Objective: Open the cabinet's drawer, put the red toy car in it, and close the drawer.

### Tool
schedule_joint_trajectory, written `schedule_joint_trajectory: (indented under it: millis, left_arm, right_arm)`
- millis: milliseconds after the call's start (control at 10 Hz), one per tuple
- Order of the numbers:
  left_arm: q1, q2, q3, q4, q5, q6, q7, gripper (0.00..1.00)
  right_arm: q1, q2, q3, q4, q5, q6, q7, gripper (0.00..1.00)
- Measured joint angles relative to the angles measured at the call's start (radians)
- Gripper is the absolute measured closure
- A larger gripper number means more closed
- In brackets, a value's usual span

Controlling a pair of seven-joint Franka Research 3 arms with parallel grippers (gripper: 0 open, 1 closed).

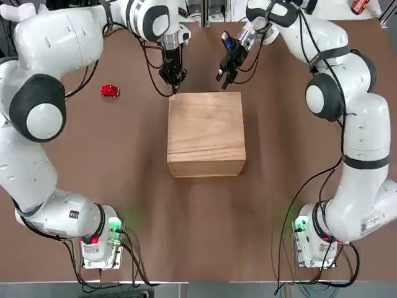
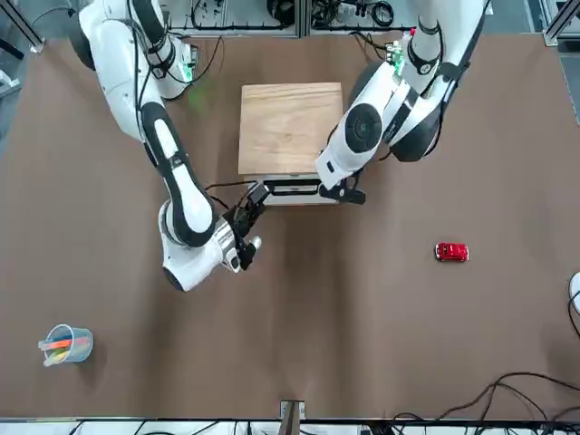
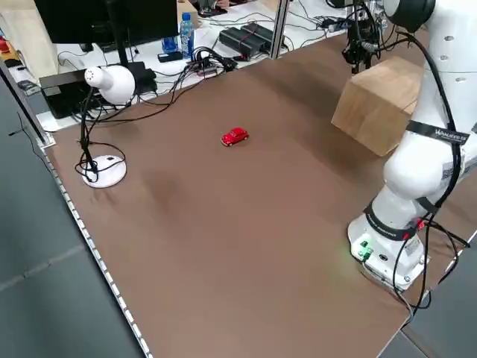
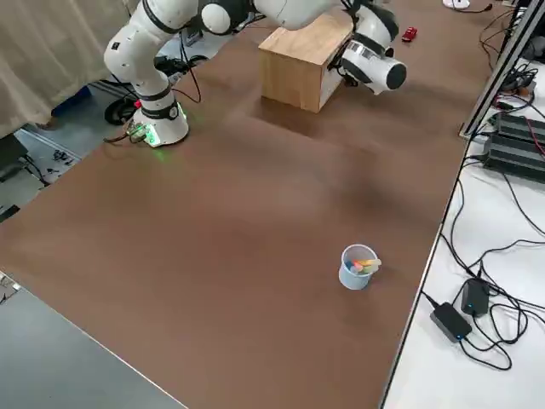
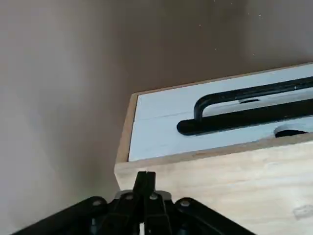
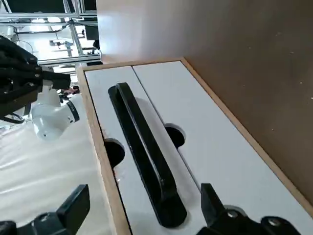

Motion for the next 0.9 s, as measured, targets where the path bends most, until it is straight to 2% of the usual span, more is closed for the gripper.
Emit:
schedule_joint_trajectory:
  millis: [900]
  left_arm:
    - [0.0,0.02,0.0,0.003,0.0,0.03,0.0,0.99]
  right_arm:
    - [0.021,0.075,0.001,-0.006,0.075,-0.009,0.023,0.0]
